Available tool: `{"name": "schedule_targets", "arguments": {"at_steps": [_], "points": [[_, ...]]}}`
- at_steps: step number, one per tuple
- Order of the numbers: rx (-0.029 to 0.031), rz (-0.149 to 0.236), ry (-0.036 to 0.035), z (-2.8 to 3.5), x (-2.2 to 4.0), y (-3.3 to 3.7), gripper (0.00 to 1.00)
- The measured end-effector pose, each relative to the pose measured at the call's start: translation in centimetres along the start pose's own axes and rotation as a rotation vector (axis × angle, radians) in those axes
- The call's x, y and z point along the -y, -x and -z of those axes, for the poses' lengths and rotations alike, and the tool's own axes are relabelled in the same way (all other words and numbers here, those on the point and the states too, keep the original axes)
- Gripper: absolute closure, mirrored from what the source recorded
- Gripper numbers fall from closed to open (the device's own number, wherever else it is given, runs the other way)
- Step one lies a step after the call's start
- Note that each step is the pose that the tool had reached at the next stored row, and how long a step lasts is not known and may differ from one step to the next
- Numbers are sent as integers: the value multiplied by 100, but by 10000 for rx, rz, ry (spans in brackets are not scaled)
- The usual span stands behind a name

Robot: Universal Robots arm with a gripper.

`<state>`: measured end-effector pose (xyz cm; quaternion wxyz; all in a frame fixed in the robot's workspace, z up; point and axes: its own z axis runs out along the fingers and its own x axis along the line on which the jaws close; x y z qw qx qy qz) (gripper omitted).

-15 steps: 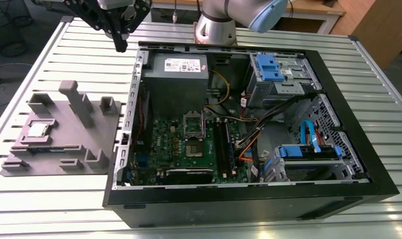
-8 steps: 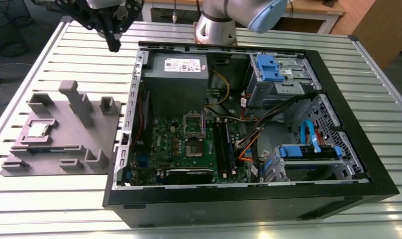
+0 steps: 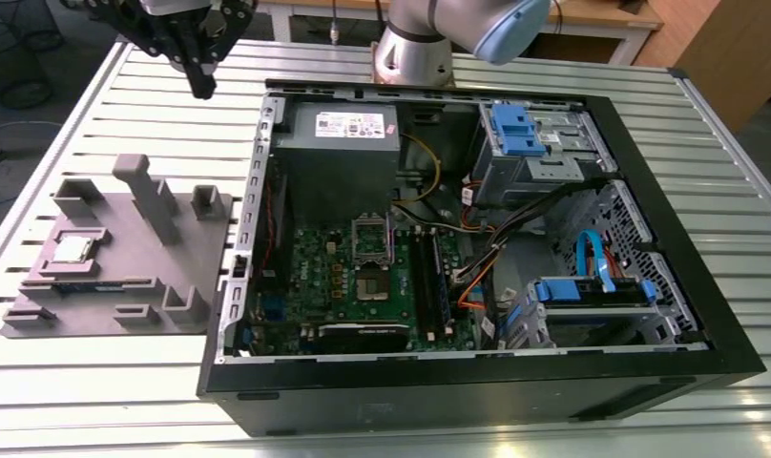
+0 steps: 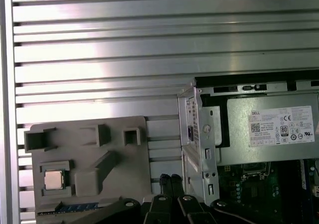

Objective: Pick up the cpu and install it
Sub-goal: 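Reach for the cpu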

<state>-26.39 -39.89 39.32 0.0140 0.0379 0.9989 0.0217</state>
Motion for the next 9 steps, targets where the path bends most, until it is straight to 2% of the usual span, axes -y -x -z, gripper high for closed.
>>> {"name": "schedule_targets", "arguments": {"at_steps": [6, 9], "points": [[2, 0, 1, 2, 7, -94, 89], [1, 1, 0, 3, 8, -107, 89]]}}
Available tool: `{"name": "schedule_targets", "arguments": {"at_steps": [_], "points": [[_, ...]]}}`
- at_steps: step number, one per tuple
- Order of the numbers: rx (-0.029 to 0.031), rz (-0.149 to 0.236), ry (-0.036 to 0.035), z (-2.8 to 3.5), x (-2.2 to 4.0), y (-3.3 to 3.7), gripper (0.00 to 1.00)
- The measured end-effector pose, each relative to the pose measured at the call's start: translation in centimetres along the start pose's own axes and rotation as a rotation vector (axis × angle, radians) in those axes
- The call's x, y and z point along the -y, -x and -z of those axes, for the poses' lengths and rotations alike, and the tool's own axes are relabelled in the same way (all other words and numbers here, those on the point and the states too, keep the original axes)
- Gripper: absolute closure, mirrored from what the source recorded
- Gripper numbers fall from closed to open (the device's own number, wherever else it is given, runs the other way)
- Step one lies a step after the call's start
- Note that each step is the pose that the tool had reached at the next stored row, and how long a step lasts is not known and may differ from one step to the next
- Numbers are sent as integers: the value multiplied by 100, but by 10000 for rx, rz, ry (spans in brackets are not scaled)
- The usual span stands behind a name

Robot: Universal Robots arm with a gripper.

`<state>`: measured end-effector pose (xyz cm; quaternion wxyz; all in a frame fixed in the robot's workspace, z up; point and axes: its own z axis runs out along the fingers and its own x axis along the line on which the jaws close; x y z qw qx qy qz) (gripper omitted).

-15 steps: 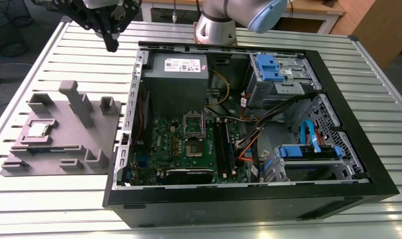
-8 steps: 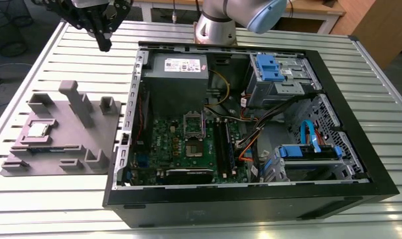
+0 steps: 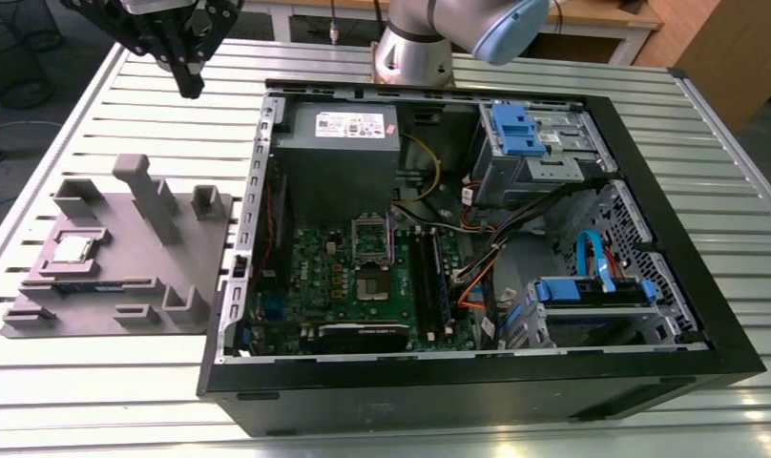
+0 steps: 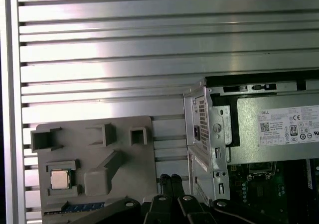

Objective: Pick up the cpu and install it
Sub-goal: 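Reach for the cpu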

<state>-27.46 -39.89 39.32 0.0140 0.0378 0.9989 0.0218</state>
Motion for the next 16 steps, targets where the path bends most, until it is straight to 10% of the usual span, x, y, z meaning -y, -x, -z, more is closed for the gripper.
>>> {"name": "schedule_targets", "arguments": {"at_steps": [16], "points": [[0, 0, 0, 2, 6, -74, 89]]}}
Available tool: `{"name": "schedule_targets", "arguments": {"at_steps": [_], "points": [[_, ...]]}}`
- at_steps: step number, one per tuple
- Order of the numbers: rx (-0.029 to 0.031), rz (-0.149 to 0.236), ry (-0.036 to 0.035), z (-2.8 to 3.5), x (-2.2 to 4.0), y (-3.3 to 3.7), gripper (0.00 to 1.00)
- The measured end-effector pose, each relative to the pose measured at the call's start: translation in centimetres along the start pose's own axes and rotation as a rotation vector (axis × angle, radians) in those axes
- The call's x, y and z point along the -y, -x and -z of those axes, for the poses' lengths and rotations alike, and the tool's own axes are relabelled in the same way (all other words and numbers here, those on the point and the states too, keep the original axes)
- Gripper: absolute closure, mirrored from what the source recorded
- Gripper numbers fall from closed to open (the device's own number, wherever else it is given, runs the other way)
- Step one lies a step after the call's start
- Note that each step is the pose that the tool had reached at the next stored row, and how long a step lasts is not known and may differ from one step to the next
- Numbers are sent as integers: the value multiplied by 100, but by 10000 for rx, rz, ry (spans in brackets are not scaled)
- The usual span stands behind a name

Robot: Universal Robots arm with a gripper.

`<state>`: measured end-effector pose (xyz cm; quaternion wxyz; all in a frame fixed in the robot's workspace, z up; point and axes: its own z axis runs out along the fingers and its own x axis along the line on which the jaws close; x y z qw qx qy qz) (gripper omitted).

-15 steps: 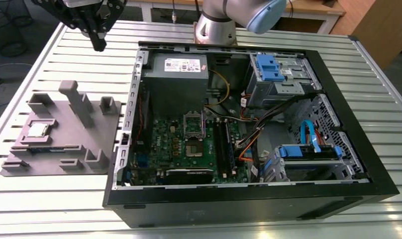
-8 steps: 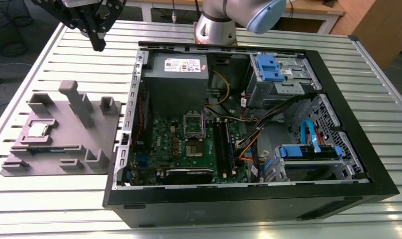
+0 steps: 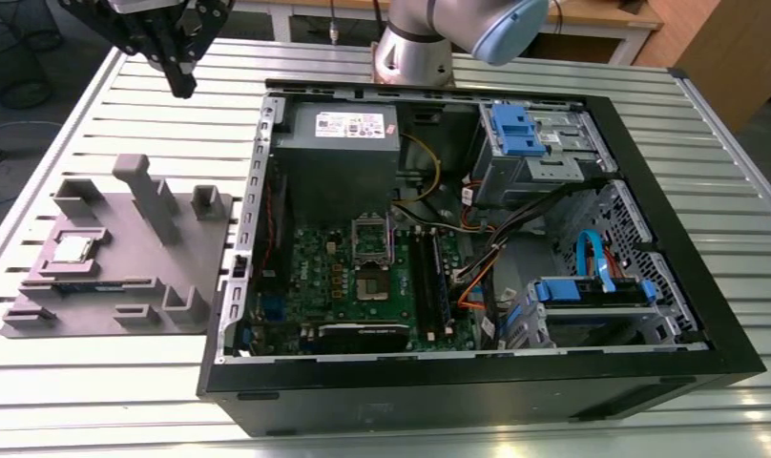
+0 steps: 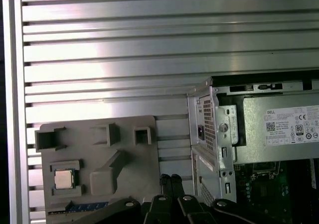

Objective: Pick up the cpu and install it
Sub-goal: 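Reach for the cpu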

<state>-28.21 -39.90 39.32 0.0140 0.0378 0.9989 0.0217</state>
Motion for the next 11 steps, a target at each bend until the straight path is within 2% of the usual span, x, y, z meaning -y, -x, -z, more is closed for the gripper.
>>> {"name": "schedule_targets", "arguments": {"at_steps": [5, 11], "points": [[0, -1, 0, 2, 5, -68, 89], [-1, 0, -1, 6, 14, -184, 89]]}}
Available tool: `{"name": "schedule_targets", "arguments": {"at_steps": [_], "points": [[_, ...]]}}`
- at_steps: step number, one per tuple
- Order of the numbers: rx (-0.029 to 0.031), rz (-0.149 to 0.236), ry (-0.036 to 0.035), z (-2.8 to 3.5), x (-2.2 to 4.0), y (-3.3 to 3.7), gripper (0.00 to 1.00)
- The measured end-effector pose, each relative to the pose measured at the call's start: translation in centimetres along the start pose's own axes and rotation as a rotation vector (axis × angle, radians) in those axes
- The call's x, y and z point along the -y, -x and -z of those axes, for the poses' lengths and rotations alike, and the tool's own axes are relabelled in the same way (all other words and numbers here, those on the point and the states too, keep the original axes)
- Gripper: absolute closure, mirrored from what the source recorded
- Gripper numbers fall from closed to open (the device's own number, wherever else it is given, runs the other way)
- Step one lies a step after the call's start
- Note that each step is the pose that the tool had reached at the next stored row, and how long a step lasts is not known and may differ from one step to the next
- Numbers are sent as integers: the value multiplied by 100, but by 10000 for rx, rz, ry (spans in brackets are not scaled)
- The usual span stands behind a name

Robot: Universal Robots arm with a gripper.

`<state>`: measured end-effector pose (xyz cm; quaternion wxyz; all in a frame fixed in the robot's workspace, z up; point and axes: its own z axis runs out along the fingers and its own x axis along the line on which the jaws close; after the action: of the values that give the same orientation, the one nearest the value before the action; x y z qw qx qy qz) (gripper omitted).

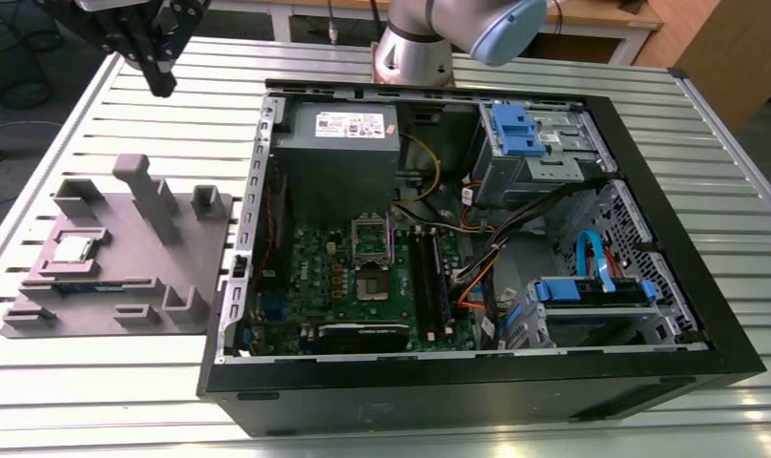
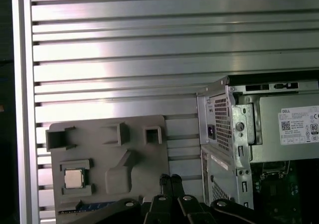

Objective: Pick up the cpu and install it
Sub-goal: 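Reach for the cpu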

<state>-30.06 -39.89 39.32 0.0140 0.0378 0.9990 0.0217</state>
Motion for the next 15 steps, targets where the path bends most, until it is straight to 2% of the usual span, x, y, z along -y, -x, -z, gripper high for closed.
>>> {"name": "schedule_targets", "arguments": {"at_steps": [15], "points": [[0, -1, 0, -20, 35, -411, 89]]}}
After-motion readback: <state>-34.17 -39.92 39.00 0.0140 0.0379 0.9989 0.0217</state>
